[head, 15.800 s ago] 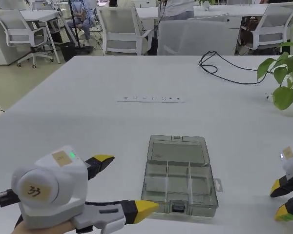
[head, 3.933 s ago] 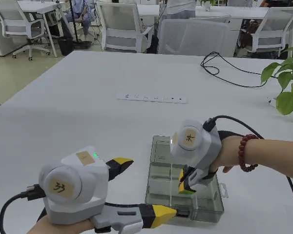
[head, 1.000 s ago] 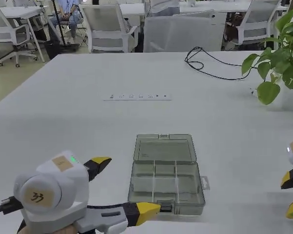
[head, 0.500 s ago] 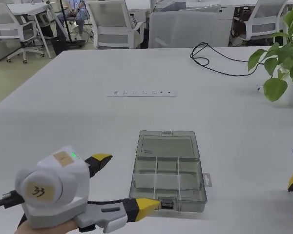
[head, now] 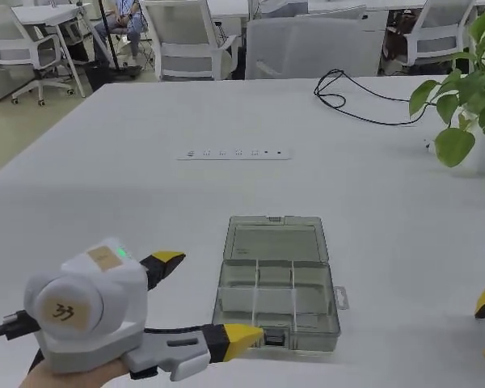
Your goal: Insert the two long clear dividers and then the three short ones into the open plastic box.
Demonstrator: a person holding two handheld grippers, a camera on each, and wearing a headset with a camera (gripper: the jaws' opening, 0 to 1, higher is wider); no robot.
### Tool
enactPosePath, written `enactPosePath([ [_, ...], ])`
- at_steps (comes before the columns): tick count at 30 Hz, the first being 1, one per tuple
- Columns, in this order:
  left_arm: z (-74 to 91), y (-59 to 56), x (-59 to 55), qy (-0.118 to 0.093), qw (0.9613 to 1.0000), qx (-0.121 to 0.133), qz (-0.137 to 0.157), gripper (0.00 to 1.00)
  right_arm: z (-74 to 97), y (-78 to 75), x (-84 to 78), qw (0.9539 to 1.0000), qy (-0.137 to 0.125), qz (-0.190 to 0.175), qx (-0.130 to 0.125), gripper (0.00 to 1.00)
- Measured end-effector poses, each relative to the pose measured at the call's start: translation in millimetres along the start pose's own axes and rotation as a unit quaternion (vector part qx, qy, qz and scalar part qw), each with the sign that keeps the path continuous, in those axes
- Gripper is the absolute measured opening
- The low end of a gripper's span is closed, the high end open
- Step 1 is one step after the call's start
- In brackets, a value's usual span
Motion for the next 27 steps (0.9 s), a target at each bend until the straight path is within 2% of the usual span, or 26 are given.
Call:
enactPosePath([
  [9,3.0,0.3,3.6,-0.01,0.9999,0.0,0.011,0.82,3.2,3.4,2.6,0.9999,-0.002,0.007,-0.015,0.32],
  [11,3.1,0.3,3.7,-0.01,0.9999,-0.001,0.012,0.81,5.8,2.6,8.4,0.9996,-0.018,0.002,-0.023,0.32],
  [17,2.5,-1.3,2.1,-0.008,0.9994,-0.008,0.033,0.76,15.3,2.7,27.0,0.9978,-0.043,0.023,-0.045,0.32],
  [19,1.9,-2.9,1.2,-0.008,0.9986,-0.013,0.05,0.73,18.7,1.9,35.5,0.9965,-0.056,0.027,-0.056,0.32],
  [22,1.0,-5.8,1.9,-0.018,0.9965,-0.022,0.078,0.71,24.0,2.3,51.0,0.9937,-0.076,0.042,-0.071,0.32],
  [26,1.1,-6.6,2.4,-0.022,0.9941,-0.029,0.102,0.66,28.4,5.9,72.3,0.9895,-0.107,0.058,-0.079,0.32],
  [27,1.3,-6.3,3.0,-0.024,0.993,-0.03,0.111,0.65,23.6,4.0,74.6,0.988,-0.117,0.063,-0.08,0.32],
])
Point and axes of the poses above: the centre of the closed fingertips' face, and the gripper's own axes: z roughly backward along the fingers, y roughly to its left, x roughly out of its top, the point moved 4 cm from there along z, roughly backward along the fingers, and after that the axes turned 6 degrees about -z, right-handed, at the moved point
